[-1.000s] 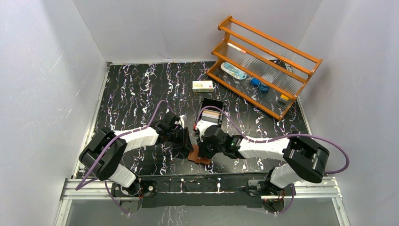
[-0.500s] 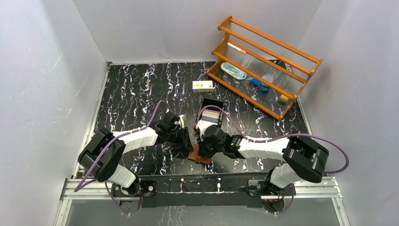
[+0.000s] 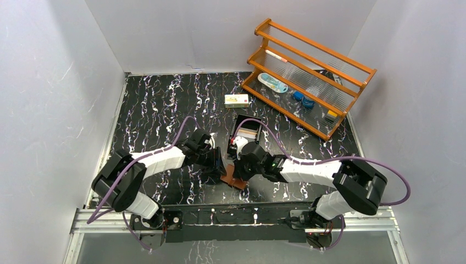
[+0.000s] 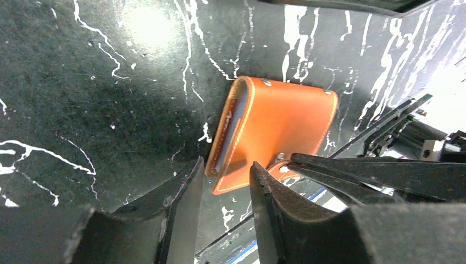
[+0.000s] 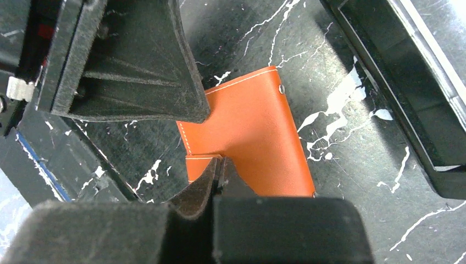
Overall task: Put the credit cards into the card holder
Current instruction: Close the card holder at the center of the board.
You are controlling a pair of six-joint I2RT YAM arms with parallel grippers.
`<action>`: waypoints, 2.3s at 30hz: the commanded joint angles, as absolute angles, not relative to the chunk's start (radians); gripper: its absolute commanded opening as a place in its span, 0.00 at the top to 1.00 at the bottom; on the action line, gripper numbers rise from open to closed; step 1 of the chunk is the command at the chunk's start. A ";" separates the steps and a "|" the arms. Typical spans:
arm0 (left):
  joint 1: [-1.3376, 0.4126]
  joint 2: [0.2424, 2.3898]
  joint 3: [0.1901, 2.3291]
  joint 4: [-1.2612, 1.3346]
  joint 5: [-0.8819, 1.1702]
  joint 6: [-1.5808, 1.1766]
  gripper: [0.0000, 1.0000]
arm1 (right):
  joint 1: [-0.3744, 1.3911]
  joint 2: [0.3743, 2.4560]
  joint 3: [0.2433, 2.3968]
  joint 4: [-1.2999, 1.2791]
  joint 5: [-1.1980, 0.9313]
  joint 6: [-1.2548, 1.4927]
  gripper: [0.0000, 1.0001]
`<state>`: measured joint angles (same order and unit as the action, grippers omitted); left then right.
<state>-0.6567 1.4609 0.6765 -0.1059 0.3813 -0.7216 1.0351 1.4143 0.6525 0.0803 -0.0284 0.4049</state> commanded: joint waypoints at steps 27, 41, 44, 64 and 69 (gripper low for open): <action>-0.809 1.429 0.763 -0.124 0.318 -0.797 0.76 | 0.994 1.388 0.527 0.240 -0.012 0.444 1.00; -0.842 1.474 0.810 -0.221 0.191 -0.842 0.73 | 0.994 1.340 0.531 0.208 0.011 0.451 1.00; -0.842 1.414 0.816 -0.306 0.075 -0.861 0.73 | 0.994 1.301 0.535 0.183 0.019 0.459 1.00; -0.857 1.542 0.725 0.116 0.288 -0.901 0.83 | 0.982 1.261 0.478 0.176 0.051 0.463 1.00; -0.856 1.543 0.709 0.110 0.273 -0.894 0.83 | 0.977 1.262 0.463 0.191 0.050 0.466 1.00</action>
<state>-0.8532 1.5528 0.7216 0.0845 0.2684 -0.9012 0.9874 1.2819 0.4778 0.1570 0.0280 0.4637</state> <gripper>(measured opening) 0.170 0.011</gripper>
